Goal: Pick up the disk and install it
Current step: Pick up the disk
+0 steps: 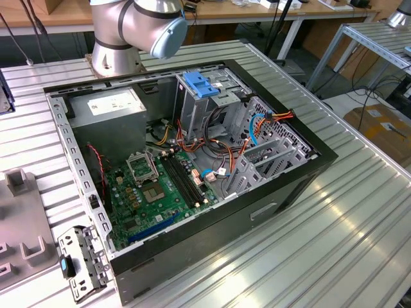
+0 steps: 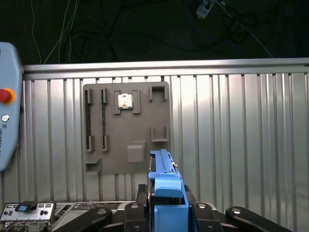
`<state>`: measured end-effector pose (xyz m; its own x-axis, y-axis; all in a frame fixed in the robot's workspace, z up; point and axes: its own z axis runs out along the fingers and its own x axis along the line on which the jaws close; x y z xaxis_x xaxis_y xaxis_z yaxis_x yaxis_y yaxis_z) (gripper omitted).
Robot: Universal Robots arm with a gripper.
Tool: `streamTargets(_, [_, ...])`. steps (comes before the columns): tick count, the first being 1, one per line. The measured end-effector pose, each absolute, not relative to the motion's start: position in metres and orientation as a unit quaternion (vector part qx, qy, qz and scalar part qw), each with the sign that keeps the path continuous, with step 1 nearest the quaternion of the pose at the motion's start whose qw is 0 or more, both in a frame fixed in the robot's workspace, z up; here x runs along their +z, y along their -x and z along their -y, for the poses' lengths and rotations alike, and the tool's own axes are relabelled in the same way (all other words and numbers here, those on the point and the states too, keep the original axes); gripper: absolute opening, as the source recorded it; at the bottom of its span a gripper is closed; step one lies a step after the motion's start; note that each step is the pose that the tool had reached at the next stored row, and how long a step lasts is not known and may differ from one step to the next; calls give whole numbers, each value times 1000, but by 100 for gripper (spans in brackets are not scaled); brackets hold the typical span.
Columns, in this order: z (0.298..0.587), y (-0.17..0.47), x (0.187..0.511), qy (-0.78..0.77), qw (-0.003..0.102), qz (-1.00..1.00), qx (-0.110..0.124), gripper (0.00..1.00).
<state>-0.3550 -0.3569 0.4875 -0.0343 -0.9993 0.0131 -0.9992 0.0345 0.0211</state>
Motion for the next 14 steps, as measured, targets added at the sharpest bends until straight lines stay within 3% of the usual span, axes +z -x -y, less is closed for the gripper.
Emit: streamTargets(14, [357, 317, 487, -695, 12, 719, -3, 37])
